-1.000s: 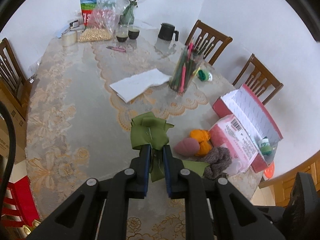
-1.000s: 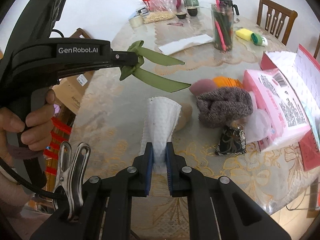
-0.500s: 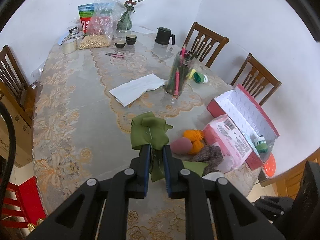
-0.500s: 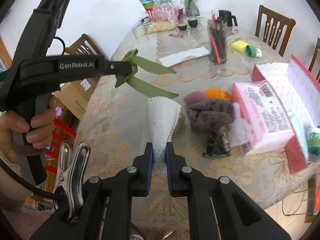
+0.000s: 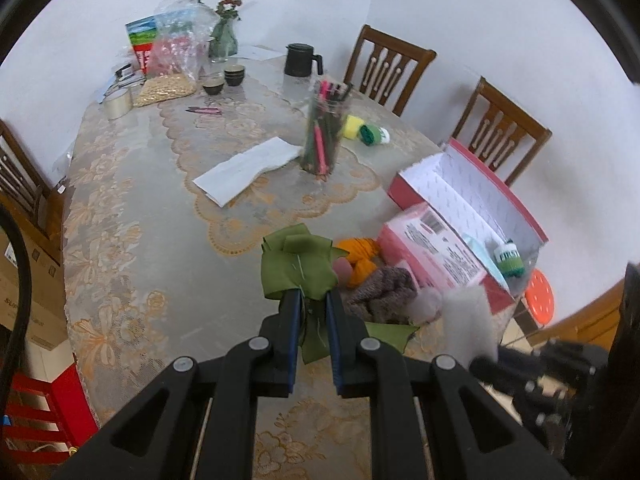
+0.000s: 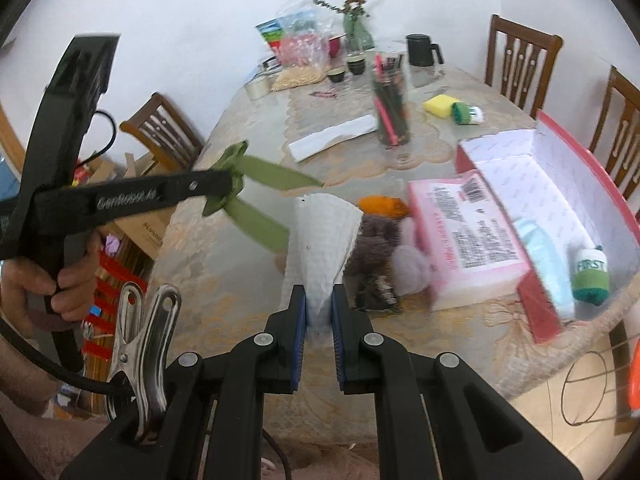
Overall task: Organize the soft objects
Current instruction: 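Carry the green bow and white foam block with both tools over the box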
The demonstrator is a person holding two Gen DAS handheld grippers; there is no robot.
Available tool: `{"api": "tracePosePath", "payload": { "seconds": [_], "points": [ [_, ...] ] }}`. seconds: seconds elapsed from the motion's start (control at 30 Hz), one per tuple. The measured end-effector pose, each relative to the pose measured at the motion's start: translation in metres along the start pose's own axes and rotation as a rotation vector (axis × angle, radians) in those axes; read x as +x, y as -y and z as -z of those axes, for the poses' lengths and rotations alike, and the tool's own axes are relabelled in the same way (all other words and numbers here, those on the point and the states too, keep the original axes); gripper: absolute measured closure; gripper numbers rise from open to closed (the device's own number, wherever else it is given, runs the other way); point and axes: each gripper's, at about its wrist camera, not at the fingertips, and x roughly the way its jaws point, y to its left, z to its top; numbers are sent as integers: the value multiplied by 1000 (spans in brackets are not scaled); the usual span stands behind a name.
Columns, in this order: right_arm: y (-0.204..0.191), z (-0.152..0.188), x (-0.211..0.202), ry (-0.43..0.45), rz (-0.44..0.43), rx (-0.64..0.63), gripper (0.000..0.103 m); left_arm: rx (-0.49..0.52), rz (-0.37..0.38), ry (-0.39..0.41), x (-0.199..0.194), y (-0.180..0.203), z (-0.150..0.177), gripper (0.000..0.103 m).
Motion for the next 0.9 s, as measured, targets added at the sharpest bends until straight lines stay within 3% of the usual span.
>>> {"api": "tracePosePath", "payload": {
  "seconds": [0.9],
  "points": [
    [109, 5, -56, 92, 167, 183, 90, 265, 241, -162, 34, 141, 3, 90]
  ]
}}
